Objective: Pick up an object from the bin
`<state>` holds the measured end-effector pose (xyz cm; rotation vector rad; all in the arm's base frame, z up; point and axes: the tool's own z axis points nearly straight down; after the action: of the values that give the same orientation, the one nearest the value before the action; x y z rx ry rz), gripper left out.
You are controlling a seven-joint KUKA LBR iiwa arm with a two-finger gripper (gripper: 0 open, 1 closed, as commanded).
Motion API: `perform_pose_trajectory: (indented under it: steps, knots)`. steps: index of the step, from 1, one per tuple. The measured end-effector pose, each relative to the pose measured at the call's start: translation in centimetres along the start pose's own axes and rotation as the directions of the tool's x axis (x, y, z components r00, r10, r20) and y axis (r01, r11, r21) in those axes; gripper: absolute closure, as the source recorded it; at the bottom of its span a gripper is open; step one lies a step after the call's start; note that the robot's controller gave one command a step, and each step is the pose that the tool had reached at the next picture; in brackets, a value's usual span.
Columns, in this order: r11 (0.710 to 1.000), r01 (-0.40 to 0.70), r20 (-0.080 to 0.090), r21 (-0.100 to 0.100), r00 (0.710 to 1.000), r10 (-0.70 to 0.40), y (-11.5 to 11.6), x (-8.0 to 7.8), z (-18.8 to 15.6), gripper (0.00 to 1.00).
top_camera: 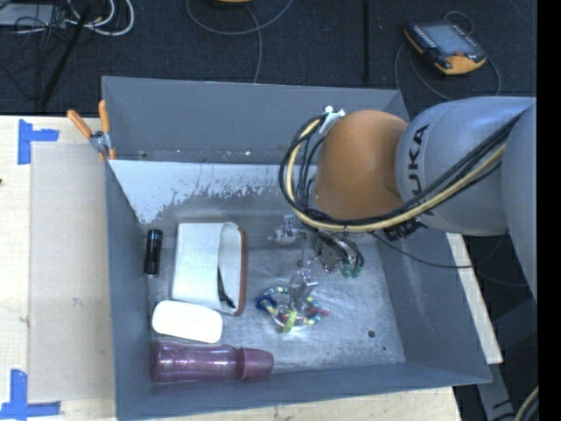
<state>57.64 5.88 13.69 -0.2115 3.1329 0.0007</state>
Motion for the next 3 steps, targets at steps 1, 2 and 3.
perform_pose_trajectory:
  steps: [1,2,3]
  knots:
    - [0.994,0.111,-0.011,-0.002,0.994,-0.111,-0.1,2.5,-2.6,0.00]
    - [0.942,0.334,0.015,0.004,0.942,-0.334,0.9,4.6,5.5,1.00]
    - [0.943,0.334,0.015,0.004,0.942,-0.334,0.9,4.6,5.5,1.00]
